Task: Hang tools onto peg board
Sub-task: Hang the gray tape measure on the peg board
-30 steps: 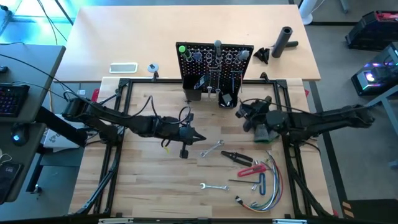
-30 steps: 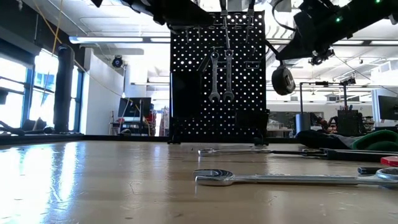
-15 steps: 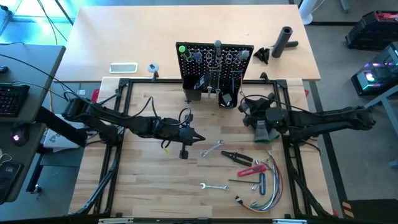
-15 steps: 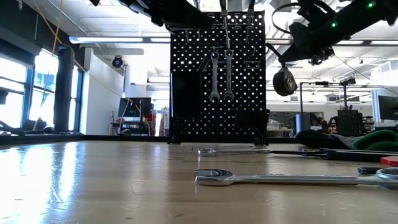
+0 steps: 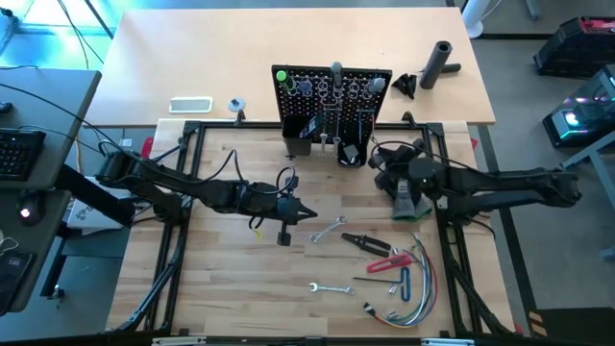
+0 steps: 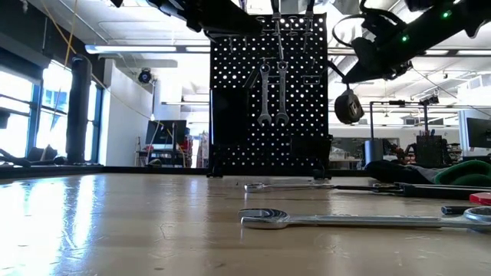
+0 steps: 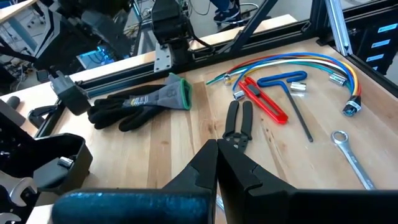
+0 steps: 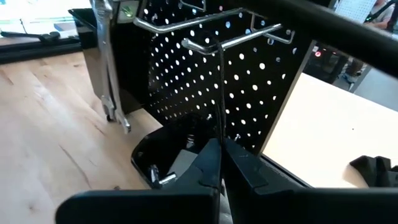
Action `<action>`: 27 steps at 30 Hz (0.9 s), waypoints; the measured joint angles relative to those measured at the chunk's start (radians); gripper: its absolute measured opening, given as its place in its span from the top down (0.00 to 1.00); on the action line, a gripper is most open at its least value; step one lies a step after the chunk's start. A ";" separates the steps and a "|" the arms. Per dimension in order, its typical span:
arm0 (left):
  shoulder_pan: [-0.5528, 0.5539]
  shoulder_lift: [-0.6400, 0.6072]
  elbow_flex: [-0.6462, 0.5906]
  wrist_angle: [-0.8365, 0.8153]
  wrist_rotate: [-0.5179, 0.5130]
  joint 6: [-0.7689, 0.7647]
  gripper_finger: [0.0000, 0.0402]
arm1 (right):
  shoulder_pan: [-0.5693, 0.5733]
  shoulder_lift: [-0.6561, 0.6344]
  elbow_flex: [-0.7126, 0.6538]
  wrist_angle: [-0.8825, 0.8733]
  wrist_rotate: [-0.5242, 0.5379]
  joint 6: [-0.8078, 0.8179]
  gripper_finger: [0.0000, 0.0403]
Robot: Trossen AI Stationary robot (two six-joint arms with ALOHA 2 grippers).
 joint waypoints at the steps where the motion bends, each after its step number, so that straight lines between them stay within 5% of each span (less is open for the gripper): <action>1: 0.000 0.000 0.000 0.001 0.000 0.000 1.00 | -0.006 0.004 0.000 0.003 -0.001 -0.005 1.00; 12: 0.000 0.000 0.000 -0.001 0.000 0.000 1.00 | -0.064 0.048 0.000 0.110 -0.009 -0.078 1.00; 27: 0.000 0.000 0.000 0.000 0.000 0.005 1.00 | -0.243 0.049 0.000 0.131 -0.235 -0.073 1.00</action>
